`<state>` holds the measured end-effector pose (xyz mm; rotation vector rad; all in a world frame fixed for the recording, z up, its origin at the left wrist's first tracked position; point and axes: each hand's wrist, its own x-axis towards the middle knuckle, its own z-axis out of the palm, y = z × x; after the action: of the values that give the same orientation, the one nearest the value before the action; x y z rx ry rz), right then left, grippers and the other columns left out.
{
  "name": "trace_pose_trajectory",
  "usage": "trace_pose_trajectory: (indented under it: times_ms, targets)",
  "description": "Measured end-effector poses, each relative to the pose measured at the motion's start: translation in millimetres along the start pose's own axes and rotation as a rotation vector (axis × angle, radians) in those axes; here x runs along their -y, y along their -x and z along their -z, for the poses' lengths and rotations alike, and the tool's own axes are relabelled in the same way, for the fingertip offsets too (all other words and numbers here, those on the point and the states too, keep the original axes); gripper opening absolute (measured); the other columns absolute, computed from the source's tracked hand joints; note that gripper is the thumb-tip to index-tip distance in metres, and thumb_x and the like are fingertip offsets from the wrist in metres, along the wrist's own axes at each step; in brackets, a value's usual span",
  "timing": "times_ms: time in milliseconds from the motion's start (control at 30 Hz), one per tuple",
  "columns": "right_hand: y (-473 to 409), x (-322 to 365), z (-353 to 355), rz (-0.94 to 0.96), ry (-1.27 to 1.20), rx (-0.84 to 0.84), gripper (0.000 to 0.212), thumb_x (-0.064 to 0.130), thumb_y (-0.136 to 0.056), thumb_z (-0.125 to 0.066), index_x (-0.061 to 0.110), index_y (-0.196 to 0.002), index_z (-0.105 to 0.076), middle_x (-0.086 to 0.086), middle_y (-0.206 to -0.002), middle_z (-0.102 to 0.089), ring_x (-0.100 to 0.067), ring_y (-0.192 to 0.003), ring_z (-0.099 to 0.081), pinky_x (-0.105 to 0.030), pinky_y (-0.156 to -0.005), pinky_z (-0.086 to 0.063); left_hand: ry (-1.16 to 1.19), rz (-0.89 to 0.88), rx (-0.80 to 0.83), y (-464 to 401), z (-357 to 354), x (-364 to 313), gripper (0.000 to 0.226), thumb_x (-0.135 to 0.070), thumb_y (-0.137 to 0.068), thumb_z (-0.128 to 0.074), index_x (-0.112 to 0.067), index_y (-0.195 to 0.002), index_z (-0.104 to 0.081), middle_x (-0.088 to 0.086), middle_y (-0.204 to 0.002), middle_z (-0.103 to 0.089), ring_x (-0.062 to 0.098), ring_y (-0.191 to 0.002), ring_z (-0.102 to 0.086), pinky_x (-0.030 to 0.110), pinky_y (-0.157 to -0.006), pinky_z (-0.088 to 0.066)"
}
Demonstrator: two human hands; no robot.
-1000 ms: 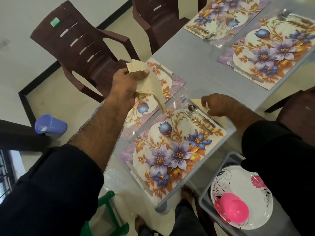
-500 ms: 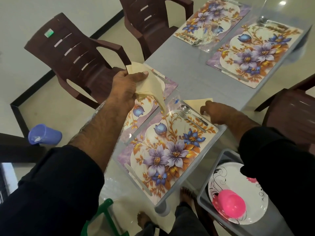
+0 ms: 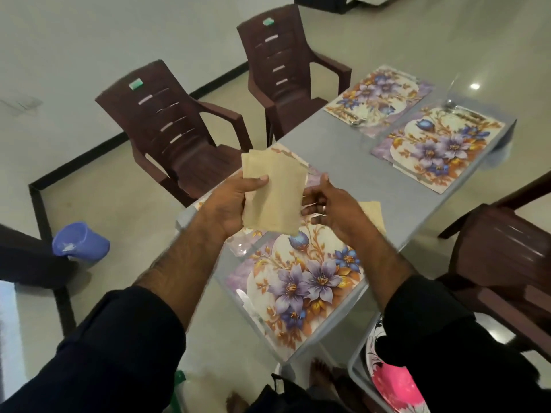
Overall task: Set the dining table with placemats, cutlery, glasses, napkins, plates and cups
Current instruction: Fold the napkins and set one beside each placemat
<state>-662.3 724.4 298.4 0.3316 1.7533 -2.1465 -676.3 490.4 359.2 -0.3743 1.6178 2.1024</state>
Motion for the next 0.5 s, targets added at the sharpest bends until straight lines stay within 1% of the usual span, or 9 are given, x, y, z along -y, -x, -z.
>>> trace_pose_trajectory:
  times_ms: [67, 133, 200, 233, 300, 367, 400, 467, 500]
  targets:
    - [6.5, 5.5, -34.1, -0.014, -0.039, 0.050, 0.066, 0.068, -0.102, -0.040, 0.010, -0.107, -0.073, -0.014, -0.096, -0.076, -0.026, -0.082, -0.071, -0.033, -0.064, -0.055, 0.040, -0.005, -0.032, 17.2, 20.7, 2.1, 0.048, -0.014, -0.098, -0.071, -0.011, -0.145, -0.062, 0.015, -0.130, -0.073, 0.032, -0.113, -0.072, 0.050, -0.087, -0.063]
    - [11.8, 4.2, -63.6, 0.030, -0.056, 0.073, 0.052, 0.060, -0.102, -0.054, 0.010, -0.103, -0.071, -0.009, -0.088, -0.073, -0.022, -0.073, -0.066, -0.029, -0.061, -0.051, 0.062, -0.037, -0.061, 34.4, 44.1, 4.2, 0.039, -0.011, -0.102, -0.066, -0.010, -0.141, -0.064, 0.011, -0.120, -0.077, 0.027, -0.105, -0.075, 0.044, -0.082, -0.064]
    - [14.3, -2.6, -91.1, 0.103, -0.035, 0.090, 0.033, 0.038, -0.097, -0.072, 0.006, -0.105, -0.069, -0.008, -0.083, -0.067, -0.019, -0.069, -0.058, -0.029, -0.061, -0.045, 0.065, -0.073, -0.079, 51.9, 73.5, 5.4, 0.035, -0.009, -0.104, -0.061, -0.008, -0.139, -0.065, 0.009, -0.117, -0.079, 0.027, -0.106, -0.074, 0.045, -0.089, -0.062]
    - [15.2, -7.0, -106.1, 0.130, -0.011, 0.096, 0.031, 0.029, -0.095, -0.076, 0.002, -0.107, -0.068, -0.008, -0.083, -0.064, -0.018, -0.068, -0.056, -0.030, -0.062, -0.044, 0.074, -0.092, -0.083, 60.4, 91.0, 6.3, 0.036, -0.008, -0.104, -0.061, -0.007, -0.140, -0.064, 0.011, -0.121, -0.078, 0.030, -0.111, -0.072, 0.047, -0.096, -0.060]
    - [18.8, -14.1, -141.0, 0.142, 0.039, 0.115, 0.037, 0.025, -0.093, -0.079, -0.002, -0.115, -0.067, -0.006, -0.084, -0.063, -0.015, -0.070, -0.056, -0.034, -0.065, -0.045, 0.118, -0.133, -0.066, 80.6, 128.0, 7.3, 0.044, -0.008, -0.100, -0.065, -0.004, -0.143, -0.062, 0.015, -0.130, -0.073, 0.033, -0.117, -0.069, 0.051, -0.107, -0.055]
    - [26.2, -19.8, -182.8, 0.106, 0.084, 0.175, 0.037, 0.031, -0.095, -0.076, 0.006, -0.121, -0.069, -0.003, -0.092, -0.069, -0.016, -0.080, -0.062, -0.039, -0.075, -0.051, 0.177, -0.163, -0.057, 105.0, 166.9, 9.6, 0.051, -0.012, -0.092, -0.069, -0.003, -0.142, -0.063, 0.017, -0.132, -0.072, 0.033, -0.117, -0.068, 0.052, -0.111, -0.051]
    - [30.2, -22.3, -205.2, 0.076, 0.096, 0.229, 0.033, 0.032, -0.097, -0.073, 0.011, -0.122, -0.070, -0.002, -0.099, -0.072, -0.017, -0.086, -0.066, -0.041, -0.079, -0.053, 0.201, -0.174, -0.045, 118.5, 186.6, 10.4, 0.052, -0.014, -0.092, -0.069, -0.003, -0.142, -0.063, 0.018, -0.134, -0.070, 0.034, -0.119, -0.067, 0.053, -0.112, -0.050]
    - [37.0, -28.6, -251.8, 0.047, 0.112, 0.336, 0.027, 0.027, -0.097, -0.071, 0.015, -0.122, -0.071, -0.002, -0.112, -0.075, -0.019, -0.096, -0.070, -0.041, -0.085, -0.057, 0.218, -0.184, -0.023, 147.3, 226.0, 12.0, 0.050, -0.013, -0.100, -0.064, -0.001, -0.148, -0.057, 0.021, -0.142, -0.065, 0.036, -0.123, -0.066, 0.055, -0.112, -0.051]
    - [38.4, -33.0, -274.2, 0.056, 0.124, 0.361, 0.027, 0.021, -0.096, -0.072, 0.014, -0.122, -0.072, -0.005, -0.115, -0.076, -0.021, -0.099, -0.071, -0.041, -0.086, -0.058, 0.202, -0.180, -0.033, 161.7, 244.1, 12.1, 0.046, -0.011, -0.104, -0.061, -0.002, -0.148, -0.056, 0.021, -0.141, -0.067, 0.036, -0.121, -0.067, 0.054, -0.107, -0.055]
